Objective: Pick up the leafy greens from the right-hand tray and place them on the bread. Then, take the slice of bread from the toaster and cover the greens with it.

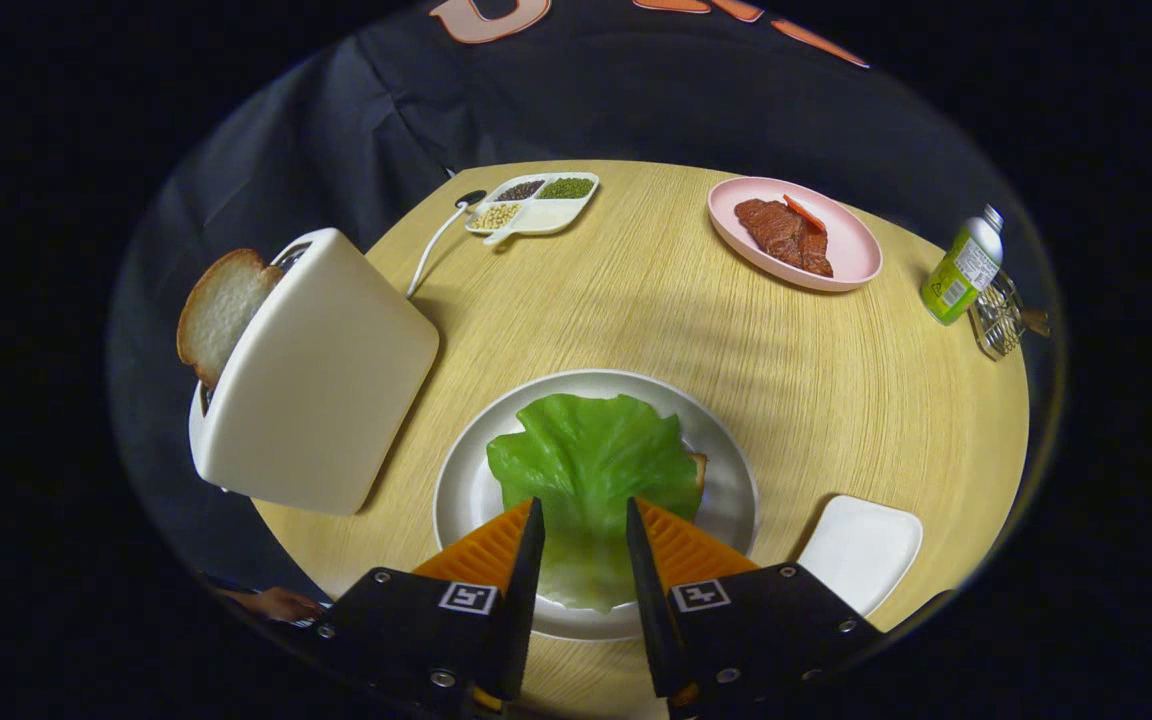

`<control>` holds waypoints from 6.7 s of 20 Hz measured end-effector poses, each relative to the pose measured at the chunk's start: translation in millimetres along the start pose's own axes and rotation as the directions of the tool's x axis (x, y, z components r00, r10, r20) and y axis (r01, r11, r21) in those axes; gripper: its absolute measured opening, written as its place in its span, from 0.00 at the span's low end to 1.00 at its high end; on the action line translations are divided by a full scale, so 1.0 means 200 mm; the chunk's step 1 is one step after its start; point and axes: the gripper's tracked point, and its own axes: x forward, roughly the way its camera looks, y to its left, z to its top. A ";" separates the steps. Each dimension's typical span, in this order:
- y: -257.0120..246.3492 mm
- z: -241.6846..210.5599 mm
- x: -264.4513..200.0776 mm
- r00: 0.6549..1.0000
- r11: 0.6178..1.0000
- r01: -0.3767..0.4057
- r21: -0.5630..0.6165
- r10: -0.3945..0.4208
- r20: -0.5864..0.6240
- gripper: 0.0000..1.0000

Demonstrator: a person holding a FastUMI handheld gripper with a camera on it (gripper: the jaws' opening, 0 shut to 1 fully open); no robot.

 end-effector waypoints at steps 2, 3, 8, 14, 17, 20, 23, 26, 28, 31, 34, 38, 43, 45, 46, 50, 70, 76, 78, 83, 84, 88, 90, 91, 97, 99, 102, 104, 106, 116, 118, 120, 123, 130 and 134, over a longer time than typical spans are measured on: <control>0.02 0.06 -0.07 0.999 1.000 -0.011 0.020 0.010 0.031 0.54; 0.05 0.10 -0.12 0.998 0.999 -0.023 0.030 0.022 0.054 0.55; 0.23 0.38 -0.35 0.983 0.995 -0.083 0.052 0.073 0.171 0.82; 0.54 0.64 -0.49 0.972 0.991 -0.132 0.029 0.124 0.200 0.95; 0.72 0.69 -0.51 0.973 0.987 -0.158 0.011 0.154 0.172 0.95; 0.88 0.69 -0.45 0.980 0.986 -0.168 0.007 0.166 0.112 0.95; 0.98 0.68 -0.40 0.988 0.989 -0.146 0.001 0.145 0.054 0.94; 1.05 0.68 -0.36 0.993 0.993 -0.119 0.002 0.119 0.008 0.93; 1.07 0.68 -0.32 0.996 0.996 -0.089 0.015 0.090 -0.030 0.89; 1.09 0.66 -0.26 0.993 0.997 -0.053 0.063 0.059 -0.101 0.86; 1.10 0.63 -0.22 0.987 0.998 -0.021 0.062 0.031 -0.155 0.75; 1.12 0.56 -0.16 0.974 0.998 0.016 0.069 0.000 -0.225 0.53; 1.10 0.58 -0.13 0.983 0.998 0.046 0.049 -0.036 -0.181 0.16; 1.11 0.59 -0.15 0.987 0.998 0.012 0.068 -0.001 -0.162 0.11; 1.10 0.59 -0.17 0.988 0.997 -0.005 0.076 0.017 -0.154 0.09; 1.09 0.65 -0.28 0.990 0.987 -0.102 0.122 0.113 -0.086 0.09; 0.34 0.48 -0.56 0.960 0.876 -0.280 0.392 0.264 0.096 0.09; 0.15 0.30 -0.42 0.960 0.872 -0.272 0.408 0.273 0.056 0.09; 0.12 0.25 -0.38 0.956 0.862 -0.284 0.420 0.288 0.054 0.09; 0.04 0.11 -0.23 0.945 0.840 -0.300 0.452 0.328 0.017 0.09; 0.02 0.09 -0.21 0.946 0.842 -0.295 0.451 0.325 0.013 0.09; -0.06 0.02 -0.11 0.948 0.837 -0.286 0.466 0.317 0.013 0.09; -0.13 -0.03 -0.05 0.959 0.856 -0.243 0.457 0.282 -0.017 0.09; -0.15 -0.03 -0.04 0.962 0.859 -0.235 0.454 0.273 -0.019 0.09; -0.24 -0.06 -0.01 0.986 0.932 -0.152 0.330 0.165 -0.013 0.25; -0.29 -0.09 0.00 0.994 0.953 -0.098 0.286 0.110 -0.025 0.34; -0.34 -0.13 -0.01 0.997 0.968 -0.043 0.246 0.056 -0.047 0.45; -0.35 -0.12 -0.03 0.999 0.972 -0.033 0.232 0.042 -0.035 0.45; -0.39 -0.11 -0.06 1.000 0.980 -0.005 0.197 0.009 -0.022 0.44; -0.45 0.40 -0.54 0.923 0.989 0.068 0.132 -0.113 0.367 0.72; -0.48 0.54 -0.72 0.878 0.987 0.099 0.127 -0.146 0.456 0.76; -0.49 0.66 -0.91 0.815 0.983 0.133 0.125 -0.180 0.551 0.76; -0.51 0.82 -1.21 0.705 0.974 0.177 0.143 -0.227 0.672 0.76; -0.53 1.07 -1.86 0.386 0.935 0.282 0.214 -0.315 0.867 0.78; -0.54 1.09 -2.14 0.255 0.903 0.341 0.263 -0.358 0.898 0.81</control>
